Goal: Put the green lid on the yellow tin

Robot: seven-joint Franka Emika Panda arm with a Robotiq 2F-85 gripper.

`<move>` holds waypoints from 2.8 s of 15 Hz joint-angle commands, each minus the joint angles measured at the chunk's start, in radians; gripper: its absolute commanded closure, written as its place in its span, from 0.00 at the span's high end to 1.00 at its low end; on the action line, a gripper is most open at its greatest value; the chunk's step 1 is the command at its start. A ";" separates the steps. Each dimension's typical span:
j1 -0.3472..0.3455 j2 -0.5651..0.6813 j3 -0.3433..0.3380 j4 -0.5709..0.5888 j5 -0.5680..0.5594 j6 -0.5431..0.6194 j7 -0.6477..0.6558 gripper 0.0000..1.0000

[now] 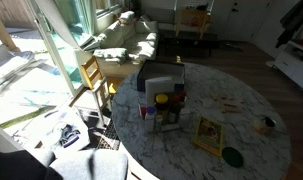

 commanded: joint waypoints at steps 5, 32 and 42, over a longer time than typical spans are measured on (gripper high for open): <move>0.001 0.001 -0.001 0.002 0.000 -0.002 0.000 1.00; 0.287 0.271 0.106 -0.436 0.082 0.425 -0.242 1.00; 0.264 0.630 0.172 -0.416 0.014 0.565 -0.345 1.00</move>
